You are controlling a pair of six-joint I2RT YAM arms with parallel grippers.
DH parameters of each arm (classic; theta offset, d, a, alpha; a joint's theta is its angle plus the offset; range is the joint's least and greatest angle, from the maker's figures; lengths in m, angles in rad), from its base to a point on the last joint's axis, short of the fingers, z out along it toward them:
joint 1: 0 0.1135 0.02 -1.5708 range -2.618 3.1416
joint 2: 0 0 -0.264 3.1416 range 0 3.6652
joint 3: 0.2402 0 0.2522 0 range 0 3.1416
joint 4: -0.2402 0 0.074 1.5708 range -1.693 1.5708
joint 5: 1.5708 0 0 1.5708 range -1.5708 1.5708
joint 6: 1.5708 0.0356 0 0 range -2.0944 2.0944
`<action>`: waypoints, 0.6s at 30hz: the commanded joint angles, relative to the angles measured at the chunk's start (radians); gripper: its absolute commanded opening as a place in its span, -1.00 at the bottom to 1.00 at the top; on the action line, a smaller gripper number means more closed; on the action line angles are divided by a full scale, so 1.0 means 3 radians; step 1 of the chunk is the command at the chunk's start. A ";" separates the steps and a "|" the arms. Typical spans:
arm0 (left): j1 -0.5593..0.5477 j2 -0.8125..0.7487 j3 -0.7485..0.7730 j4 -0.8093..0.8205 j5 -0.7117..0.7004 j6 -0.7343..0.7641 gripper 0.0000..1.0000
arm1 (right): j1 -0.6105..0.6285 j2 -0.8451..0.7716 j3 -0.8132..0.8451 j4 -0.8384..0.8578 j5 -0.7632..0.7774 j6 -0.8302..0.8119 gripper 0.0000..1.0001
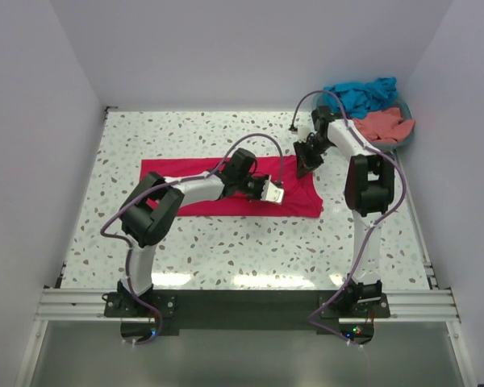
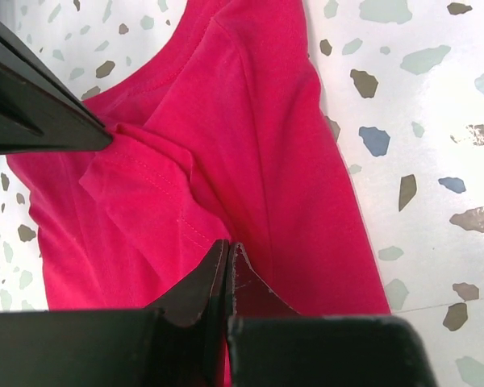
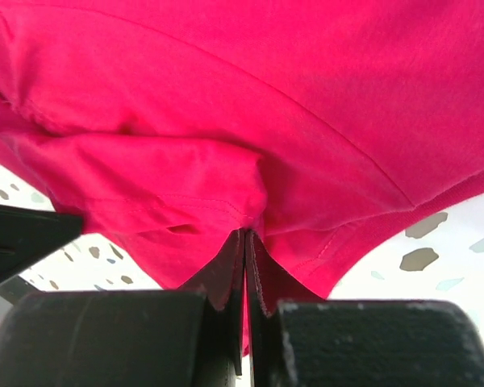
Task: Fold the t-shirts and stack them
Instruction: Fold the tshirt
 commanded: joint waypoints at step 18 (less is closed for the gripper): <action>0.0412 -0.0244 -0.0046 0.0461 0.0115 -0.0826 -1.00 | 0.0011 0.0131 0.0635 0.0179 -0.0292 0.0132 -1.00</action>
